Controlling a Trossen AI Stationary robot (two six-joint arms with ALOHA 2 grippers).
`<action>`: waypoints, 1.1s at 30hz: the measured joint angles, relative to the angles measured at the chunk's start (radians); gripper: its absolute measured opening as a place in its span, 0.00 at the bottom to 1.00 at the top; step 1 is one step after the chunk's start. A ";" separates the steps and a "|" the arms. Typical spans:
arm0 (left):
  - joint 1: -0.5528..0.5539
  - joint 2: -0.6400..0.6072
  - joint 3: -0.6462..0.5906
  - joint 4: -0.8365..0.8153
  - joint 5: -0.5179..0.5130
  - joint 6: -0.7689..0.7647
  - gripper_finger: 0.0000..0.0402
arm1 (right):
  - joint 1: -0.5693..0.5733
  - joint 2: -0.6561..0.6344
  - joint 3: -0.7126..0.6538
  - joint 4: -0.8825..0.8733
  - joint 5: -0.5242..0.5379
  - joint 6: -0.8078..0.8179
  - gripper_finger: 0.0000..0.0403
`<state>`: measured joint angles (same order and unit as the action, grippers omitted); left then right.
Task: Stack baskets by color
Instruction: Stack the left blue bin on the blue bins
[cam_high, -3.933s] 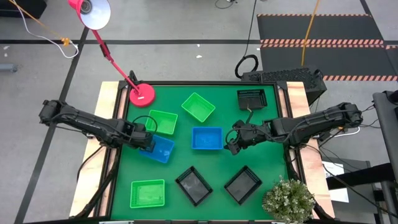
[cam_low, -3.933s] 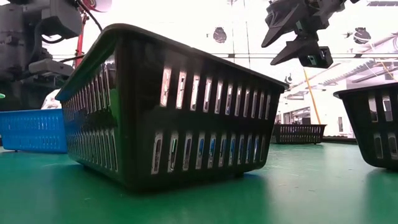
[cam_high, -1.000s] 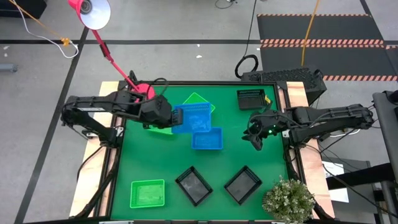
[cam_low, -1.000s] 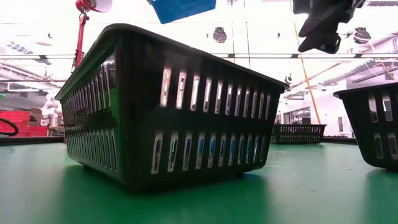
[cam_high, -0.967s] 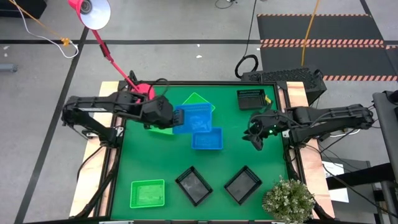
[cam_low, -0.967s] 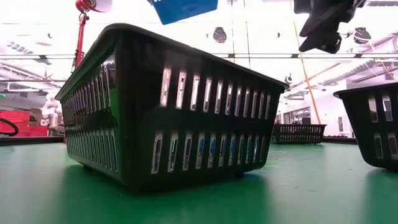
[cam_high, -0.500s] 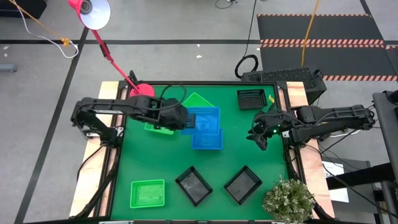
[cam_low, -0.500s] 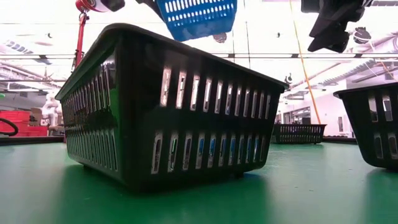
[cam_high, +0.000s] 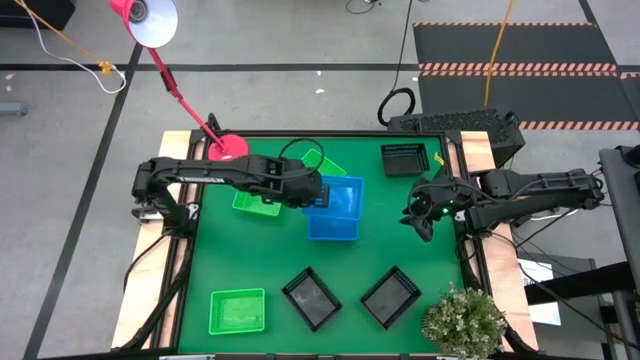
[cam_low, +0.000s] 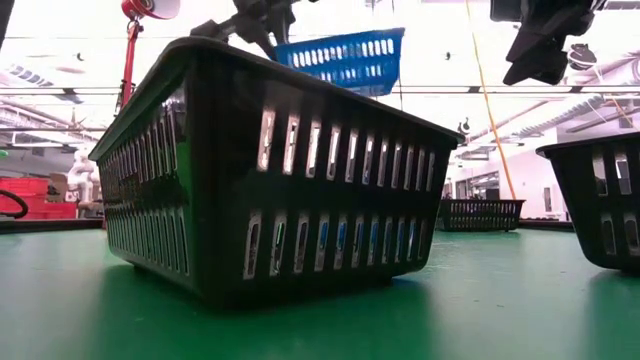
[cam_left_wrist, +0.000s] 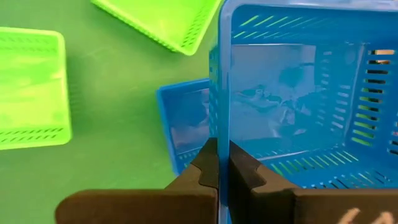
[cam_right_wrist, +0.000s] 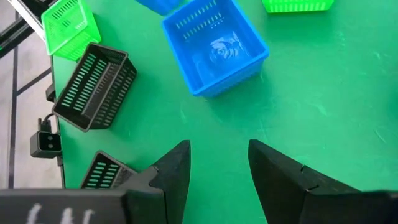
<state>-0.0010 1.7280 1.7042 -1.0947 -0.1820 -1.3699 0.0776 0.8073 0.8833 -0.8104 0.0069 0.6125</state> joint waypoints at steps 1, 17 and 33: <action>0.000 0.007 0.000 -0.002 0.001 0.000 0.01 | 0.000 -0.001 0.000 -0.003 0.003 0.000 0.39; -0.006 0.116 -0.011 0.007 0.046 0.006 0.02 | 0.000 -0.042 0.000 -0.044 0.049 -0.035 0.39; -0.008 0.135 -0.157 0.161 0.095 -0.052 0.01 | 0.000 -0.054 0.000 -0.048 0.049 -0.071 0.38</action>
<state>-0.0086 1.8628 1.5477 -0.9334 -0.0865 -1.4222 0.0776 0.7532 0.8833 -0.8585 0.0563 0.5413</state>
